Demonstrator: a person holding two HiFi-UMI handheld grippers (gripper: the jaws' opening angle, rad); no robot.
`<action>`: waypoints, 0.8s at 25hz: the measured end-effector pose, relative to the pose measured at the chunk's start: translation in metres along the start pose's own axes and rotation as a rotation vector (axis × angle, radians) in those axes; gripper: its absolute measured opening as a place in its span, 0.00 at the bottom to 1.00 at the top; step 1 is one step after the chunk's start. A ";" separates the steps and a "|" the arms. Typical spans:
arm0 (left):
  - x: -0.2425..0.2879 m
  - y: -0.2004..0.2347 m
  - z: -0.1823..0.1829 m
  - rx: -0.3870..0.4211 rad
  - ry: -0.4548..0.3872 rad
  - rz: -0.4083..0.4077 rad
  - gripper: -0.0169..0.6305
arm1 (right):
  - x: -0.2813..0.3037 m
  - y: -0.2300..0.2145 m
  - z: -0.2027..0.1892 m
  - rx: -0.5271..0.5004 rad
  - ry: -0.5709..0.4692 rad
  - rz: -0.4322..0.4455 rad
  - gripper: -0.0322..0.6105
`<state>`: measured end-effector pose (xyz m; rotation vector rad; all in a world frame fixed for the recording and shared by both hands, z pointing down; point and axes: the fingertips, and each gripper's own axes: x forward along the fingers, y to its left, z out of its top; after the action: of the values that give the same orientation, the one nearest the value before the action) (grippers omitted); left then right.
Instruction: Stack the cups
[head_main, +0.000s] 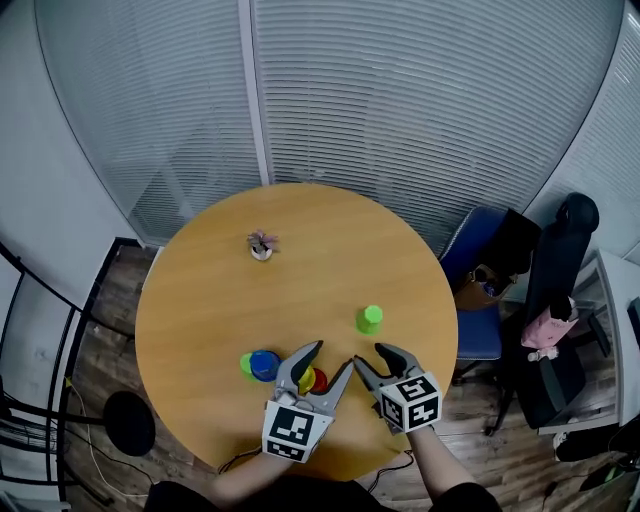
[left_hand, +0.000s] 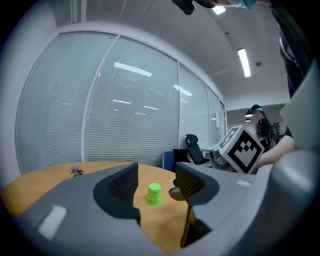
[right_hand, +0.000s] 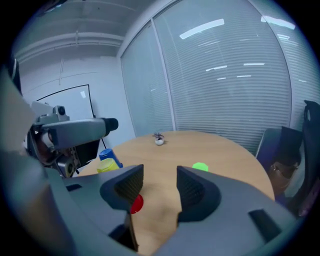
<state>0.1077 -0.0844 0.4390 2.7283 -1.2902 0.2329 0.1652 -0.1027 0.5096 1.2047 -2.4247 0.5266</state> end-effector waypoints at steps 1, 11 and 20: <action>0.006 -0.006 -0.002 -0.005 0.008 -0.016 0.39 | -0.002 -0.010 0.003 -0.006 -0.017 -0.017 0.38; 0.043 -0.050 -0.034 -0.030 0.074 -0.100 0.31 | 0.012 -0.079 -0.018 -0.106 -0.118 -0.146 0.38; 0.051 -0.080 -0.058 0.003 0.106 -0.203 0.30 | 0.045 -0.097 -0.033 -0.085 -0.134 -0.121 0.38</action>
<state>0.1964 -0.0633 0.5025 2.7809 -0.9794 0.3537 0.2245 -0.1711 0.5752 1.3796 -2.4365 0.3126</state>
